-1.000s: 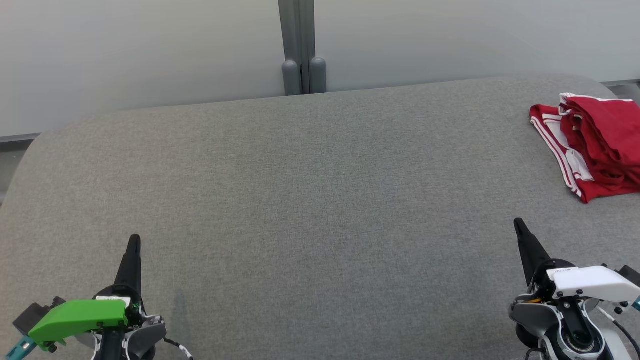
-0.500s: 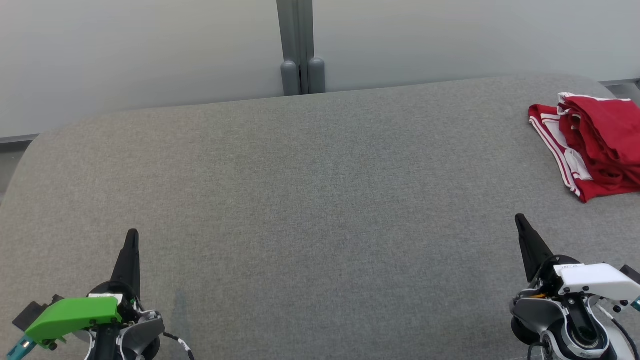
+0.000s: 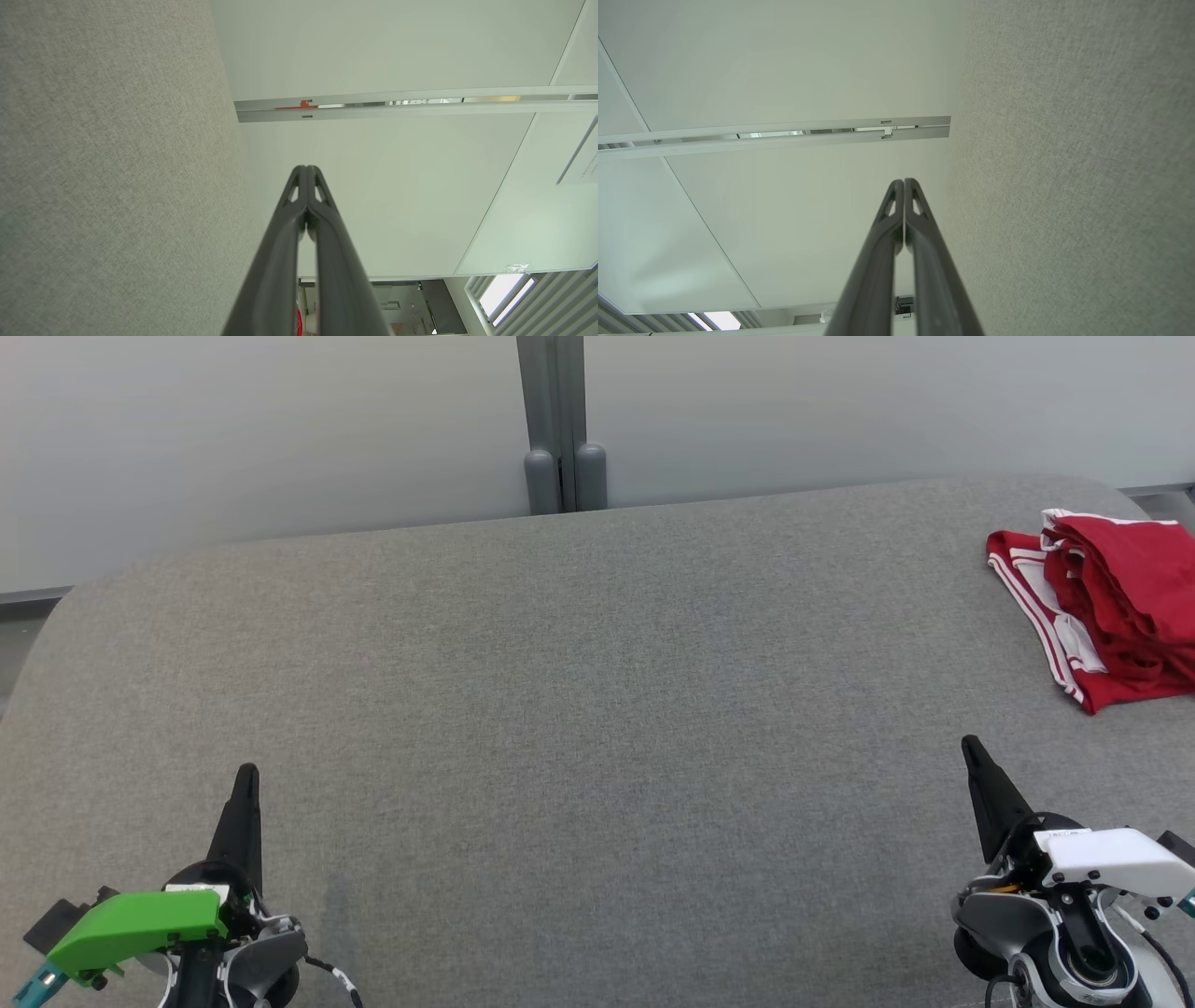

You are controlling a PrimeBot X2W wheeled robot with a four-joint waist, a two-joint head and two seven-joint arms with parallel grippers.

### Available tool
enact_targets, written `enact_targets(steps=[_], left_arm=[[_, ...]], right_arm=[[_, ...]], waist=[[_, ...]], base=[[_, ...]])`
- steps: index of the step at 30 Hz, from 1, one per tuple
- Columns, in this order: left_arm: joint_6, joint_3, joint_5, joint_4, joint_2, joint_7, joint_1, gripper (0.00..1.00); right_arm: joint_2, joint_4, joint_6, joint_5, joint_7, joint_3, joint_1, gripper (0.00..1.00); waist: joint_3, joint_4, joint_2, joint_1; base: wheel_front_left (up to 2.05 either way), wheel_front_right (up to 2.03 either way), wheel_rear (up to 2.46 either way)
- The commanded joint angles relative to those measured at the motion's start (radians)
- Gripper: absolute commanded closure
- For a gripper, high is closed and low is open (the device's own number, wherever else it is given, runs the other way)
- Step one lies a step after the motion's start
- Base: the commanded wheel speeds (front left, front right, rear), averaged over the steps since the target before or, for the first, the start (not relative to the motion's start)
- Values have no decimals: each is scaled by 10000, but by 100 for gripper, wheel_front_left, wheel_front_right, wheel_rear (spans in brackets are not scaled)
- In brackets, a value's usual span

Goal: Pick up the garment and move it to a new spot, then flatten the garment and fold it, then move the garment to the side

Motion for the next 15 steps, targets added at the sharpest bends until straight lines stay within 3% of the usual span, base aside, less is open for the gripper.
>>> enact_targets(steps=[1,15], left_arm=[[-41,25,-27,-23,10,34,-108,100],[-41,24,-28,-23,11,33,-108,100]], right_arm=[[-1,18,7,20,37,-21,-56,100],[6,20,7,0,53,-37,-58,100]], waist=[[0,0,0,0],[0,0,0,0]], base=[[0,0,0],[0,0,0]])
